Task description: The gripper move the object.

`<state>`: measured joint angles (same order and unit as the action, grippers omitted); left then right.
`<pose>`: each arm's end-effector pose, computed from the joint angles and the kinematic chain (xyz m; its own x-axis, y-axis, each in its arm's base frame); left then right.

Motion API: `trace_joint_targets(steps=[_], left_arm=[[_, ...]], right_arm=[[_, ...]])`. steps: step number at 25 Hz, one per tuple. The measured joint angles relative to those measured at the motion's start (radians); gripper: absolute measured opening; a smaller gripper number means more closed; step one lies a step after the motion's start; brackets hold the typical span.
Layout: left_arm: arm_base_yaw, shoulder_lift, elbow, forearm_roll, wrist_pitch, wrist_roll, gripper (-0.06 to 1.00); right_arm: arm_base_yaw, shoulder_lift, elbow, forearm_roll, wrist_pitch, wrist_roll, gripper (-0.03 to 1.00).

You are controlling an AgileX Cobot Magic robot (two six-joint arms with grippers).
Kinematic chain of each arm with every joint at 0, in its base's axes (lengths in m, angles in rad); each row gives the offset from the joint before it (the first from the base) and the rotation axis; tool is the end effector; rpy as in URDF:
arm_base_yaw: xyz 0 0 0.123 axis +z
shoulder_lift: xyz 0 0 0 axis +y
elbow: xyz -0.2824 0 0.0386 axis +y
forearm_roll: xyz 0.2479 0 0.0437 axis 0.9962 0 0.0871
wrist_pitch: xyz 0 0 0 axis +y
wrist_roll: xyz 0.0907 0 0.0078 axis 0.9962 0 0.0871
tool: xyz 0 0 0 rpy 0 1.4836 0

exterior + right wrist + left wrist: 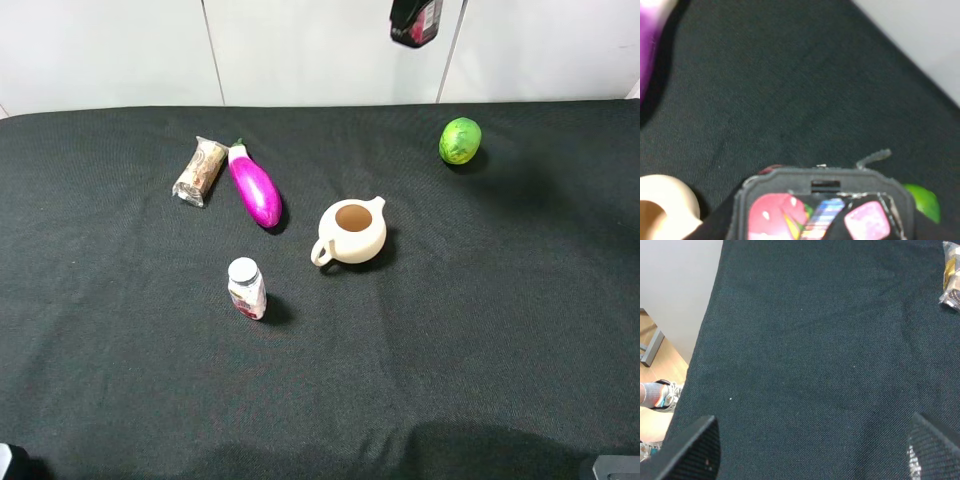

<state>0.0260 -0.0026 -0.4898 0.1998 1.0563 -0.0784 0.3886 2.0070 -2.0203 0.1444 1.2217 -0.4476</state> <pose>-0.0052 0.0156 0.2760 -0.4547 0.0088 -0.8906 -0.1703 0.9806 0.0966 0.4034 0.1785 0.3285 -0.6004 -0.6607 -0.4506 -0.7190 0.6926 -0.0575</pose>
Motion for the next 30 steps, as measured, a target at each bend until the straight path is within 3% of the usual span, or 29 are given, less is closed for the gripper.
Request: trace_joint_targets(steps=[5, 10, 18, 30], left_arm=[[0.000, 0.000, 0.000, 0.000, 0.000, 0.000, 0.79], [0.000, 0.000, 0.000, 0.000, 0.000, 0.000, 0.79], [0.000, 0.000, 0.000, 0.000, 0.000, 0.000, 0.79], [0.000, 0.000, 0.000, 0.000, 0.000, 0.000, 0.79]], right_arm=[[-0.040, -0.069, 0.035, -0.003, 0.005, 0.026, 0.34], [-0.095, -0.188, 0.188, -0.002, -0.010, 0.030, 0.34], [-0.174, -0.455, 0.541, 0.005, -0.191, 0.045, 0.34], [-0.176, -0.709, 0.993, 0.025, -0.450, 0.102, 0.34]])
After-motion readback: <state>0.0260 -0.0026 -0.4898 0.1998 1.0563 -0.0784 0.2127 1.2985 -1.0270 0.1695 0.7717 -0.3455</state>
